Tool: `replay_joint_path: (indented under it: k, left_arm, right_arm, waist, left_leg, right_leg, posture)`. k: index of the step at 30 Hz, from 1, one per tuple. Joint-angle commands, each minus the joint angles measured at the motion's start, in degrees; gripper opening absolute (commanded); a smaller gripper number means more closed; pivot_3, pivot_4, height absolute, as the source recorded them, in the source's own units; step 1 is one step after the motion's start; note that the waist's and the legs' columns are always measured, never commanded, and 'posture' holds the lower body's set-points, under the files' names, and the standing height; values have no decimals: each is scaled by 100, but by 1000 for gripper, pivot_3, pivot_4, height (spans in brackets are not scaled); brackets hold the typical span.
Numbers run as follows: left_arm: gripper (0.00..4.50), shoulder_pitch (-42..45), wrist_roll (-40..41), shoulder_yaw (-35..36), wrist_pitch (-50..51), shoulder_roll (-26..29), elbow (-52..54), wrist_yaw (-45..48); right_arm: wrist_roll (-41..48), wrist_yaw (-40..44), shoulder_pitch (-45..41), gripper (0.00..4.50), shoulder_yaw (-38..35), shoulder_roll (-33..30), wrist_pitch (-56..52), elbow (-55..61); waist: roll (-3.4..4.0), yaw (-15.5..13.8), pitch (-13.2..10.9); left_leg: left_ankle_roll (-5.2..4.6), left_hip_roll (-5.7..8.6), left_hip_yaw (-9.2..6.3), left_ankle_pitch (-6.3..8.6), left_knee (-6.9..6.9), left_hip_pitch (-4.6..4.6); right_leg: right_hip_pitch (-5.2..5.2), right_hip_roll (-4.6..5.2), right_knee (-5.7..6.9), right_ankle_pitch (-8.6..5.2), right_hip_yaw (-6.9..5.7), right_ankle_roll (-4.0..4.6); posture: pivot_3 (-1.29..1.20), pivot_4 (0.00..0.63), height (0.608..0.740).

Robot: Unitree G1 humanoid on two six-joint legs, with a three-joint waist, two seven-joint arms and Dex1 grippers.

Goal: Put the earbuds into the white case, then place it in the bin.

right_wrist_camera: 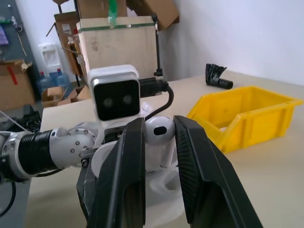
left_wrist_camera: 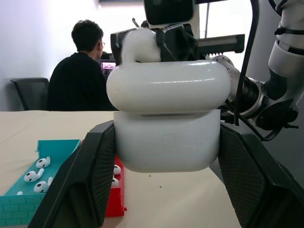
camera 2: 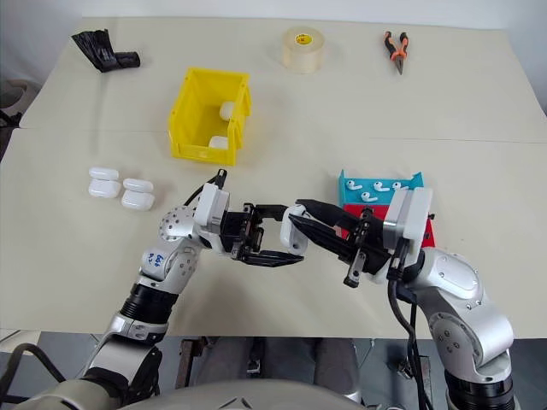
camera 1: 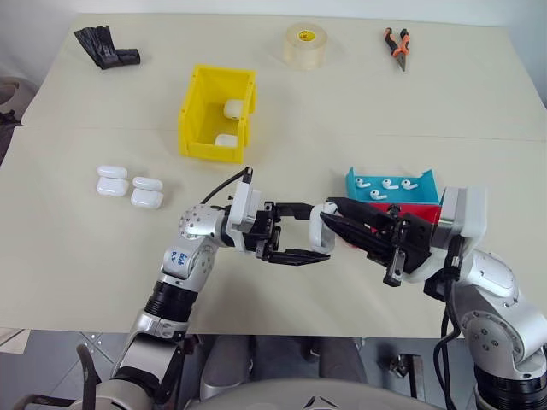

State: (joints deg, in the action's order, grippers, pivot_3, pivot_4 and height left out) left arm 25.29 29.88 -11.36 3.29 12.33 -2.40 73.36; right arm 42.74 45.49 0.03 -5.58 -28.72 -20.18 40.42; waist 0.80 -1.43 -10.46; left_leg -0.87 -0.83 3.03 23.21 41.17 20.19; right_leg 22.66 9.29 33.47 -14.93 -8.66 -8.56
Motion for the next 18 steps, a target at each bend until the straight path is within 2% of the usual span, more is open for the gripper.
replay_joint_path:
  k: [1,18]
  left_arm:
    - [2796,49,145,49,-3,-71,290,-27]
    - [2796,75,104,69,-111,-241,265,-148]
  right_arm:
    - [-137,82,63,641,64,11,251,-27]
    - [-409,53,178,641,327,209,660,-768]
  waist:
    - [0,-1,0]
    - [0,2,0]
  left_leg:
    - [0,0,0,0,0,0]
    - [0,0,1,0,0,0]
  right_leg:
    - [0,0,0,0,0,0]
    - [1,0,0,0,0,0]
  posture:
    - [0,150,740]
    - [0,150,740]
